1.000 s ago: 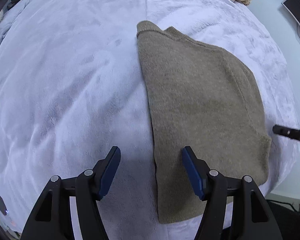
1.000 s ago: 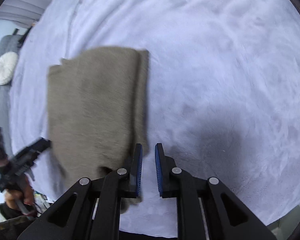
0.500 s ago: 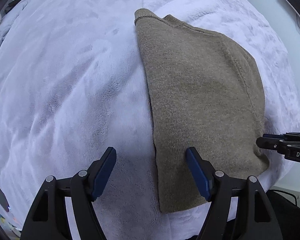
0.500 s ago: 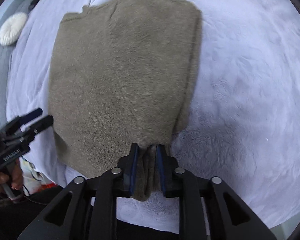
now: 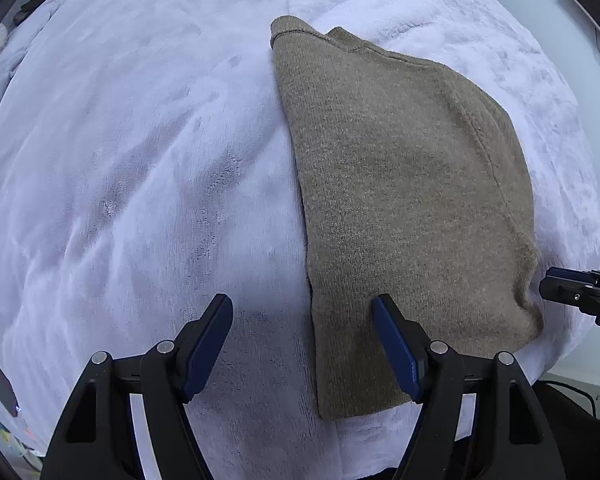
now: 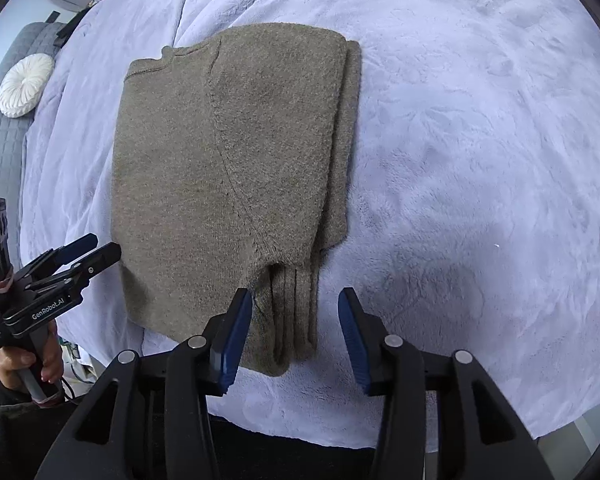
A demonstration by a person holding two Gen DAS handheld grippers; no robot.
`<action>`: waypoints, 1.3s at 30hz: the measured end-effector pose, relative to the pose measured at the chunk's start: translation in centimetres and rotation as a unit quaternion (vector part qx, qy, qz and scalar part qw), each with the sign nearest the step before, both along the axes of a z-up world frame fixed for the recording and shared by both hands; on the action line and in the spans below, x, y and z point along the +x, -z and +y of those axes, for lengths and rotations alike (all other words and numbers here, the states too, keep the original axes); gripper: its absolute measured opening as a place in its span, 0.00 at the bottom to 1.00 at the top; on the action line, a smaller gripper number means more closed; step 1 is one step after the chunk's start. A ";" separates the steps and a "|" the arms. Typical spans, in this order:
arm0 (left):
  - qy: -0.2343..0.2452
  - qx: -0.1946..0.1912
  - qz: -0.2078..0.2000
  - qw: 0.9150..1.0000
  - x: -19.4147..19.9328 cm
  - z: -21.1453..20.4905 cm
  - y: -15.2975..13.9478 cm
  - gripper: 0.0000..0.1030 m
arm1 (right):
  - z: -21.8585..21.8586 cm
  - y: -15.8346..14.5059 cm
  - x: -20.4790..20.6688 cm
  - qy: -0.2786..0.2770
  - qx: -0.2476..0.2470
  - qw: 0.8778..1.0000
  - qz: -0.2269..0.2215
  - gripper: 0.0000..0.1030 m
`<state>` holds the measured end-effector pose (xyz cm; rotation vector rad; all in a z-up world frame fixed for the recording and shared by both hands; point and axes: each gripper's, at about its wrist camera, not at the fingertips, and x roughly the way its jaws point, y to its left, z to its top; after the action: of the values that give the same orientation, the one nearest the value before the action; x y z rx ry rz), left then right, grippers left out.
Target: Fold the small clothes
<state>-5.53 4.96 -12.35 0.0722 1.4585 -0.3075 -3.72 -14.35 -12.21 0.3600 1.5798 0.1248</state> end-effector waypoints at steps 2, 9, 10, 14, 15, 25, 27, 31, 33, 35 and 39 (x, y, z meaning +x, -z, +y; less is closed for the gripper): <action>-0.003 0.001 0.003 1.000 -0.1 0.1 0.1 0.72 | -0.1 0.1 0.0 0.001 0.000 1.000 0.001 0.47; -0.037 -0.001 0.004 0.999 0.3 0.5 -1.5 0.72 | -0.2 -1.2 0.5 0.019 -0.012 1.000 -0.004 0.55; -0.040 -0.003 0.000 0.999 0.5 0.3 -2.0 0.72 | -0.5 -1.6 0.7 0.022 -0.015 1.000 -0.005 0.62; -0.039 -0.009 -0.020 0.999 1.0 -0.8 -4.1 0.72 | -0.2 -2.8 1.8 0.031 -0.029 0.999 -0.016 0.73; -0.037 -0.008 -0.025 0.999 1.0 -1.2 -4.4 0.72 | 0.1 -3.1 2.1 0.031 -0.038 0.999 -0.020 0.81; -0.036 0.010 -0.048 0.998 1.1 -2.3 -6.0 0.98 | 1.6 -5.0 3.3 0.017 -0.070 0.996 -0.044 0.86; -0.042 0.014 -0.044 0.998 1.1 -2.1 -5.8 0.98 | 1.5 -5.1 3.3 0.020 -0.077 0.996 -0.045 0.86; -0.050 0.019 -0.043 0.998 1.1 -1.9 -5.7 0.98 | 1.3 -5.0 3.2 0.027 -0.089 0.995 -0.047 0.86; -0.050 0.027 -0.045 0.997 1.0 -2.0 -5.8 0.98 | 1.2 -5.0 3.1 0.030 -0.094 0.994 -0.047 0.86; -0.046 0.035 -0.048 0.997 1.0 -2.1 -5.8 0.98 | 1.2 -4.9 3.2 0.031 -0.098 0.994 -0.046 0.86; -0.039 0.058 -0.051 0.996 0.9 -2.4 -5.9 0.98 | 1.3 -5.0 3.1 0.029 -0.101 0.993 -0.045 0.86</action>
<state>-4.61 2.55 -6.47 0.1231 1.3729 -0.1527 -0.60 -13.05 -7.26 0.2383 1.4761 -0.0626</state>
